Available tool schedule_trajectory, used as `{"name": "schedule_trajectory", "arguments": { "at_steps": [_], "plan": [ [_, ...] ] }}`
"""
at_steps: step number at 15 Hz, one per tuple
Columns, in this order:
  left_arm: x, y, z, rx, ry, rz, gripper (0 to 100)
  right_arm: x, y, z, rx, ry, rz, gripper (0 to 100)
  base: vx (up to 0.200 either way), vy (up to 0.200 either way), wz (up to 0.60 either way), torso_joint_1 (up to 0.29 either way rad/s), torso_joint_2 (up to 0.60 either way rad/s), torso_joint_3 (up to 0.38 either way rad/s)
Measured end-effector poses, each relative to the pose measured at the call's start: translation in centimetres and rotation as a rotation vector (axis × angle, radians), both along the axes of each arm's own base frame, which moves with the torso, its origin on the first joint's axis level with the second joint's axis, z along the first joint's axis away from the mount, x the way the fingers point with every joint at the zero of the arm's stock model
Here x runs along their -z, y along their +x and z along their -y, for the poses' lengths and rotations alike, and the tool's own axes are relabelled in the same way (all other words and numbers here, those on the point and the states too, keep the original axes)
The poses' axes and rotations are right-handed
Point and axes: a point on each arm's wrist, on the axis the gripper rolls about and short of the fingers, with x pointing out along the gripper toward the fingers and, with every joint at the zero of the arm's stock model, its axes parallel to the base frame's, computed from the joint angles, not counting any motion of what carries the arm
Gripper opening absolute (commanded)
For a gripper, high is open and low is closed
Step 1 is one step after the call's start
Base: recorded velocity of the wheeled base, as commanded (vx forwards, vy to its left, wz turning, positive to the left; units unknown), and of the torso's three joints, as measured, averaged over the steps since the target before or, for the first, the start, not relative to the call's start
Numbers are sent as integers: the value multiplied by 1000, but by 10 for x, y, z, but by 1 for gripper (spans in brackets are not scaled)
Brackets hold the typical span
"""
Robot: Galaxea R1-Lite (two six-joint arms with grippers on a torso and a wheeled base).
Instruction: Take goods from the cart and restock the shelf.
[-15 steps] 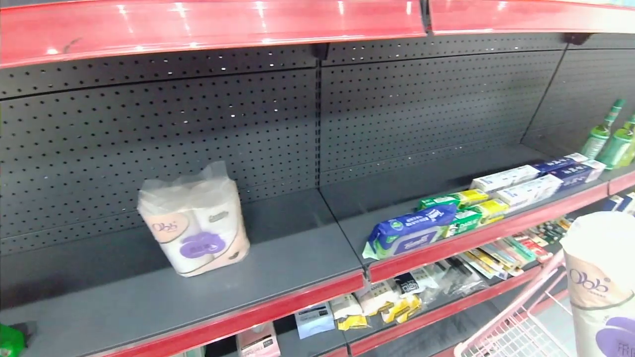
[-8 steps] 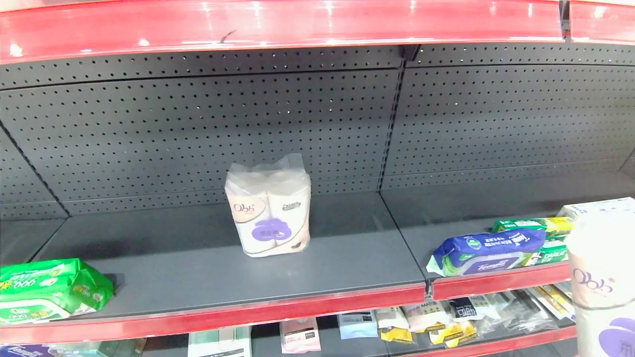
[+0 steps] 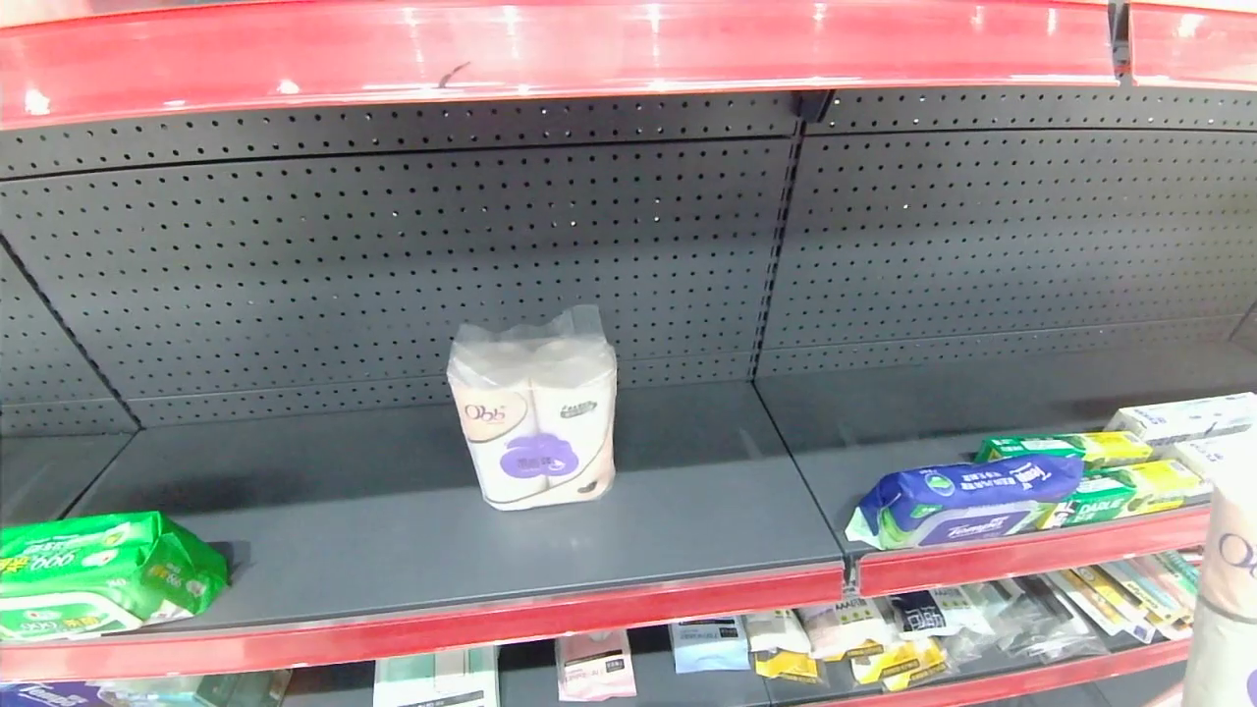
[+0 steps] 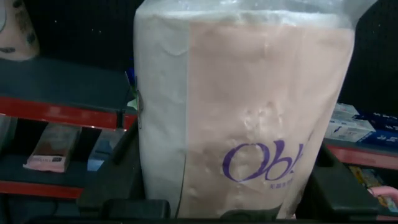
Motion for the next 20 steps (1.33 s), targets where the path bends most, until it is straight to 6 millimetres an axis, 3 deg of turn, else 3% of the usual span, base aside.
{"name": "schedule_trajectory", "arguments": {
  "at_steps": [2, 5, 7, 9, 14, 20],
  "plan": [
    [-11, 1, 0, 25, 2, 1, 100, 2, -4, 1, -1, 7, 22, 0, 0, 0, 0, 0, 0, 0],
    [-61, 13, 0, 32, -37, 35, 100, 8, -7, 2, -3, 16, 30, 0, 0, 0, 0, 0, 0, 0],
    [-92, 43, 1, 10, -32, -15, 100, 11, -7, 2, -5, 24, 29, 0, 0, 0, 0, 0, 0, 0],
    [-105, 80, 0, -9, -3, -101, 100, 12, -8, 2, -3, 28, 30, 0, 0, 0, 0, 0, 0, 0],
    [-96, 170, -4, 274, 148, -336, 100, 10, -6, 2, 6, 22, 23, 0, 0, 0, 0, 0, 0, 0],
    [-78, 266, -12, 751, 184, -270, 100, 3, 0, 0, 22, 1, -1, 0, 0, 0, 0, 0, 0, 0]
  ]
}}
